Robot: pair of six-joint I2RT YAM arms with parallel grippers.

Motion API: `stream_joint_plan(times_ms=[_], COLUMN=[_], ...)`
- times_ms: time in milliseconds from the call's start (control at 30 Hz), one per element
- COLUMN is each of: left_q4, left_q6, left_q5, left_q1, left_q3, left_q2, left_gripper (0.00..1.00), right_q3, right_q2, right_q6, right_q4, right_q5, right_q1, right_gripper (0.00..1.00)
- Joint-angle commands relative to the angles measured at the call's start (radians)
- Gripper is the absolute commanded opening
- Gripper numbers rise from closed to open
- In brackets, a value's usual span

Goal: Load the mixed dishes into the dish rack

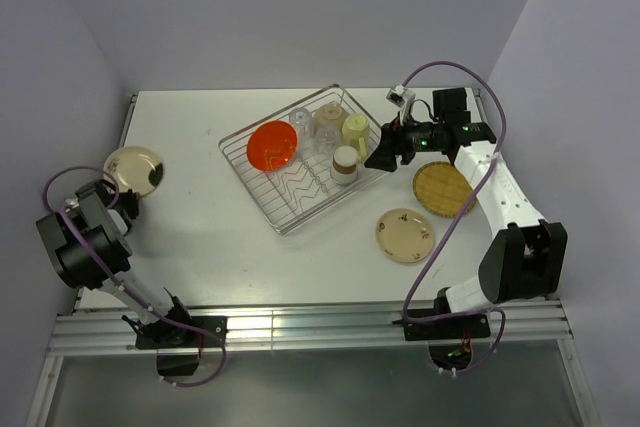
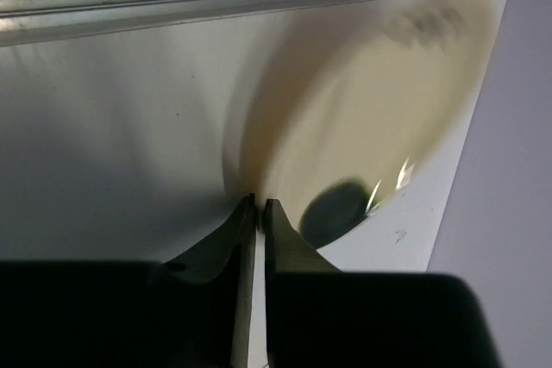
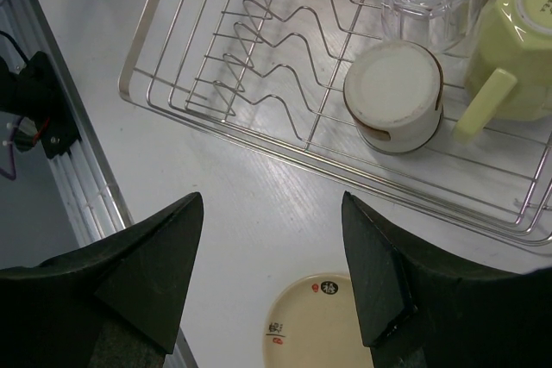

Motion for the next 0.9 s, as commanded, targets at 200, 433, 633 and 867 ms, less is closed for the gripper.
stream_joint_plan(times_ms=[200, 433, 633, 867], left_q4=[0.003, -0.010, -0.043, -0.148], left_q6=[0.043, 0.098, 0.169, 0.226], left_q5=[0.048, 0.086, 0.129, 0.121], left_q1=[-0.044, -0.099, -0.107, -0.107], left_q3=[-0.044, -0.071, -0.065, -0.035], left_q2=[-0.022, -0.100, -0.242, -0.436], left_gripper=[0.00, 0.00, 0.00, 0.00], right_q3=[-0.014, -0.061, -0.080, -0.069], right_q2=[-0.049, -0.073, -0.089, -0.086], right_q6=[-0.013, -0.035, -0.082, -0.088], right_q4=[0.029, 0.050, 0.029, 0.020], right_q5=[-0.039, -0.048, -0.060, -0.083], right_q1=[-0.005, -0.009, -0.010, -0.007], right_gripper=[0.73, 0.73, 0.73, 0.73])
